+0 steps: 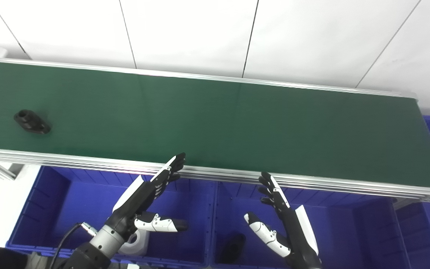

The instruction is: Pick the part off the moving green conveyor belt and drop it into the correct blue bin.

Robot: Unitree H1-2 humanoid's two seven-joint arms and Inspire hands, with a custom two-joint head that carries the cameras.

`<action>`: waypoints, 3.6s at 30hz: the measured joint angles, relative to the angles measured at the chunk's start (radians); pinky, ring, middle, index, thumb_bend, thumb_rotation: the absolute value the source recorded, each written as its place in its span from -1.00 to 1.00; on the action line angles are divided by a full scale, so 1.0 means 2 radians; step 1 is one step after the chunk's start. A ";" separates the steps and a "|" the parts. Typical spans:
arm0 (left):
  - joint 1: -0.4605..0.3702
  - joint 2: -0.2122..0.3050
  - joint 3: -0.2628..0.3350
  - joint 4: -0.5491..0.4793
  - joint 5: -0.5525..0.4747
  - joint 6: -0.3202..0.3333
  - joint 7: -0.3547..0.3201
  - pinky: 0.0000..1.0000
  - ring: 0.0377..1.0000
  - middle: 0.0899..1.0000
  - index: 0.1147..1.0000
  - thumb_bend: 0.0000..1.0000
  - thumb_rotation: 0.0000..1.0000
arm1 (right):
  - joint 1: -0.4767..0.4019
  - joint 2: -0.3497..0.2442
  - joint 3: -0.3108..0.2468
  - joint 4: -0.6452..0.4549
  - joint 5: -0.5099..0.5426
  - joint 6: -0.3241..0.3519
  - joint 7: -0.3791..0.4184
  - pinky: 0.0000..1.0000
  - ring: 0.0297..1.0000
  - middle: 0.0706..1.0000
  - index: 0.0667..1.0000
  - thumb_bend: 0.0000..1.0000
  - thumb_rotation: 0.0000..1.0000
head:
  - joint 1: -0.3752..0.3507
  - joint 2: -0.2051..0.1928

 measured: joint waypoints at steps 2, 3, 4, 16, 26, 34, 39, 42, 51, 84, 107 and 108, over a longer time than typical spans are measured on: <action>0.000 0.000 0.000 0.000 0.000 0.000 0.000 0.90 1.00 1.00 1.00 0.46 -0.06 | 0.000 0.000 0.000 0.000 -0.001 0.000 0.000 0.62 0.76 0.85 0.93 0.34 0.45 | 0.002 0.000; 0.000 0.000 0.000 0.000 0.000 0.000 0.000 0.91 1.00 1.00 1.00 0.46 -0.07 | 0.000 0.000 0.000 0.000 -0.002 0.000 0.000 0.62 0.76 0.85 0.93 0.34 0.45 | 0.002 0.000; 0.000 0.000 0.000 0.000 0.000 0.000 0.000 0.92 1.00 1.00 1.00 0.46 -0.07 | 0.000 0.000 0.000 0.000 -0.003 0.000 0.000 0.62 0.76 0.84 0.93 0.33 0.45 | 0.001 0.000; 0.000 0.003 -0.002 0.000 0.000 0.003 -0.003 0.90 1.00 1.00 1.00 0.45 -0.08 | 0.000 0.000 0.000 0.000 -0.003 0.000 0.000 0.63 0.76 0.85 0.93 0.35 0.45 | 0.000 0.000; 0.000 0.003 -0.002 0.000 0.000 0.005 -0.003 0.92 1.00 1.00 1.00 0.45 -0.10 | 0.000 0.000 0.000 0.000 -0.004 0.000 0.000 0.62 0.77 0.85 0.93 0.33 0.45 | 0.000 0.001; 0.000 0.004 -0.002 0.000 0.000 0.004 -0.003 0.91 1.00 1.00 1.00 0.46 -0.08 | 0.000 0.000 0.001 0.000 -0.004 0.000 0.000 0.62 0.76 0.85 0.92 0.36 0.45 | 0.000 0.000; 0.000 0.004 -0.002 0.001 0.000 0.004 -0.003 0.90 1.00 1.00 1.00 0.48 -0.06 | 0.000 0.001 0.001 0.000 -0.004 0.000 -0.001 0.63 0.76 0.85 0.93 0.35 0.45 | 0.014 -0.021; 0.000 0.003 -0.003 0.009 0.000 0.001 -0.003 0.87 1.00 1.00 1.00 0.49 -0.11 | 0.000 0.000 0.001 0.006 -0.001 0.000 -0.002 0.64 0.78 0.86 0.93 0.32 0.40 | 0.047 -0.038; 0.007 -0.018 -0.025 0.033 0.023 -0.008 0.002 0.75 0.97 1.00 1.00 0.55 -0.11 | -0.002 -0.030 -0.009 0.052 0.030 -0.041 -0.007 0.72 0.83 0.92 1.00 0.14 0.52 | 0.189 -0.110; -0.005 -0.035 -0.031 0.084 0.030 -0.054 0.020 0.75 0.97 1.00 1.00 0.55 -0.16 | -0.017 -0.017 -0.021 0.085 0.055 -0.083 -0.027 0.63 0.79 0.88 0.96 0.13 0.46 | 0.128 -0.137; -0.004 -0.011 -0.017 0.083 0.028 -0.058 0.021 0.97 1.00 1.00 1.00 0.46 -0.12 | -0.133 -0.009 -0.054 -0.038 0.017 -0.019 -0.002 0.62 0.73 0.72 0.86 0.31 0.02 | -0.011 -0.096; -0.004 -0.009 -0.016 0.084 0.028 -0.058 0.021 0.98 1.00 1.00 1.00 0.45 -0.12 | -0.139 -0.009 -0.055 -0.038 0.014 -0.009 0.001 0.62 0.72 0.72 0.86 0.32 -0.02 | -0.015 -0.097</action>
